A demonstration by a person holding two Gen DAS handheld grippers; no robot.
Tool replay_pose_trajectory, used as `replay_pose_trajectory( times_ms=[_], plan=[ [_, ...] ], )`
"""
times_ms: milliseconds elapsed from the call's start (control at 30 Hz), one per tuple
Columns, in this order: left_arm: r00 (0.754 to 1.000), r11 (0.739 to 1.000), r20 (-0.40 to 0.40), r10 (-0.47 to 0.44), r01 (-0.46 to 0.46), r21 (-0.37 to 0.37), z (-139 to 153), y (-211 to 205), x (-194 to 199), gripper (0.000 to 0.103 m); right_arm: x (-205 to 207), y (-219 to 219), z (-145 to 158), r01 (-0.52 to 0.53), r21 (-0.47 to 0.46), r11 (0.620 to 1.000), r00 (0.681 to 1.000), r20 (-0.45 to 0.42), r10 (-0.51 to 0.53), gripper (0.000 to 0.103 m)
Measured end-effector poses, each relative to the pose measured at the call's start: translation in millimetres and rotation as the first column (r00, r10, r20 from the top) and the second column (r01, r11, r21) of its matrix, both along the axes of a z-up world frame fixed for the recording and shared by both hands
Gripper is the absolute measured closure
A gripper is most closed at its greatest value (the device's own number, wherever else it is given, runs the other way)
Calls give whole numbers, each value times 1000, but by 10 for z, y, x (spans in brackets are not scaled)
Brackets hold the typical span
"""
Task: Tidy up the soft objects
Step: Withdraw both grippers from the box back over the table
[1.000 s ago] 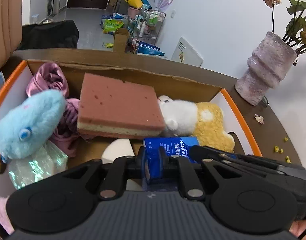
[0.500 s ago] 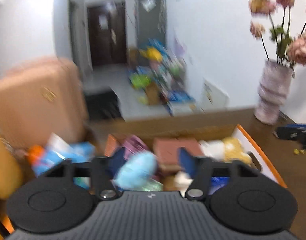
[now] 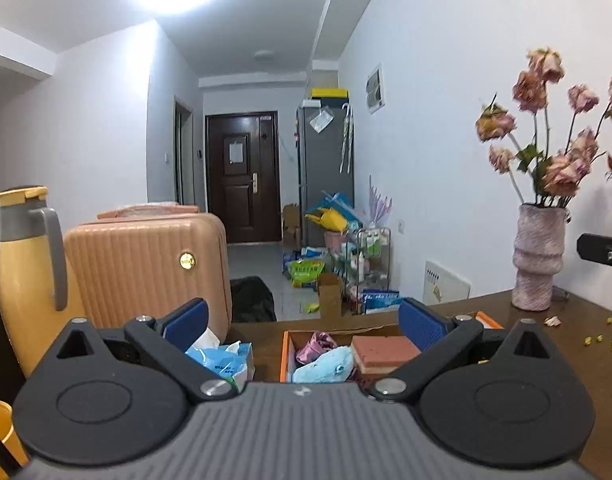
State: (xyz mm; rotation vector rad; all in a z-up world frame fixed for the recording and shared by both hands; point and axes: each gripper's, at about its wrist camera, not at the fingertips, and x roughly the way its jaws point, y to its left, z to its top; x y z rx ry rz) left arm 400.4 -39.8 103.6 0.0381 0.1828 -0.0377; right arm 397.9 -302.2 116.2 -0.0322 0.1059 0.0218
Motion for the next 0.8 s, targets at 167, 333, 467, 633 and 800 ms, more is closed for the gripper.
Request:
replay_pose_trajectory(
  times_ms=[167,333,467,633,800],
  plan=[
    [999,999,21,-29,29,-30,69,55,-296,0,-265,73,-23,6,26,1000,1000,8,-7,0],
    [1000,1000,20,-13,13,-6,17,124,-824,0,-665,133,-87,19,38,999,999,-29,-18,0],
    [1000,999,-10,29,-29,-36,-98,287,-1428,0,-1200,103,-221,-31,103,994,997,-68,38,0],
    [999,999,-28,40,-40,-4,-369,485,-2237,0,-1939,117,-462,-50,156,987,990,-120,69,0],
    [995,996,-36,88,-88,-3,-566,590,-2910,0,-2660,272,-725,-48,152,987,990,-121,67,0]
  ],
)
